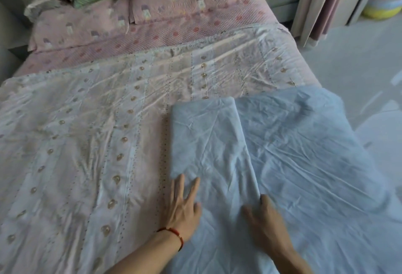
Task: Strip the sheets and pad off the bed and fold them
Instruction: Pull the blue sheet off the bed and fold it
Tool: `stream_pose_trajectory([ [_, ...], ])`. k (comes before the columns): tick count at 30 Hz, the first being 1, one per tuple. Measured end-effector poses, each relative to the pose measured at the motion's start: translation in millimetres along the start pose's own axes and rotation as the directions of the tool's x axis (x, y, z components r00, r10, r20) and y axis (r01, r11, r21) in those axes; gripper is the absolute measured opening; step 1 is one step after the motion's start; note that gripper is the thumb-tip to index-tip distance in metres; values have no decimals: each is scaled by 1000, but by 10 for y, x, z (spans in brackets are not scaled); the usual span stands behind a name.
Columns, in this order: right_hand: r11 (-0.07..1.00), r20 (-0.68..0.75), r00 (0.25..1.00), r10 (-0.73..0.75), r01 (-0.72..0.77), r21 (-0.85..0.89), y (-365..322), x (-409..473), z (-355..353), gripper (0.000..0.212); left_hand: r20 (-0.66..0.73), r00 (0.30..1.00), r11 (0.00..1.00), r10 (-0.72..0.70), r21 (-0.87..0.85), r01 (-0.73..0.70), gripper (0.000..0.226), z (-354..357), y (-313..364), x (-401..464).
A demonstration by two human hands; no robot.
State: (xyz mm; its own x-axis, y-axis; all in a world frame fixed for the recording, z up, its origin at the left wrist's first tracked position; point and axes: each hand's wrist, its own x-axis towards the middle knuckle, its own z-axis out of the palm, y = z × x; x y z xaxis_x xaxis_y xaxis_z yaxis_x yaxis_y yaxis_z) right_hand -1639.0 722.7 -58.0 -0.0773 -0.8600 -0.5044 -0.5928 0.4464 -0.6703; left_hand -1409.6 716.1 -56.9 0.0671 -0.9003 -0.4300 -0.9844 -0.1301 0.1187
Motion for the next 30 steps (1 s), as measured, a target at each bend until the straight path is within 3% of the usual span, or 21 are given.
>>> stream_pose_trajectory([
  [6,999,-54,998,33,-35,-20,-26,-160,81,26,-127,987,994,99,-41,-105,73,247,-280,-100],
  [8,985,-20,998,55,-58,-164,-109,-130,75,24,-152,983,994,101,-26,-107,74,252,-270,-4],
  [12,914,-170,978,-117,40,-404,-554,377,120,84,-184,977,994,104,-19,-109,80,-3,-237,651],
  [15,855,-87,954,-286,213,-474,-1045,1127,256,81,-185,978,995,96,-1,-98,77,-328,-236,1371],
  [17,858,-33,949,-313,268,-437,-1307,1686,328,76,-201,978,998,57,7,-56,69,-589,-211,1911],
  [21,791,-101,937,-334,221,-571,-1214,2318,507,73,-164,986,1000,20,-13,-23,67,-728,-201,2612],
  [25,738,-209,894,-396,175,-651,-1016,2371,689,78,-373,923,992,91,113,-52,74,-289,-324,2681],
  [30,711,-227,887,-401,145,-688,-1024,2531,729,82,-418,896,986,148,138,-98,78,-215,-382,2844],
])
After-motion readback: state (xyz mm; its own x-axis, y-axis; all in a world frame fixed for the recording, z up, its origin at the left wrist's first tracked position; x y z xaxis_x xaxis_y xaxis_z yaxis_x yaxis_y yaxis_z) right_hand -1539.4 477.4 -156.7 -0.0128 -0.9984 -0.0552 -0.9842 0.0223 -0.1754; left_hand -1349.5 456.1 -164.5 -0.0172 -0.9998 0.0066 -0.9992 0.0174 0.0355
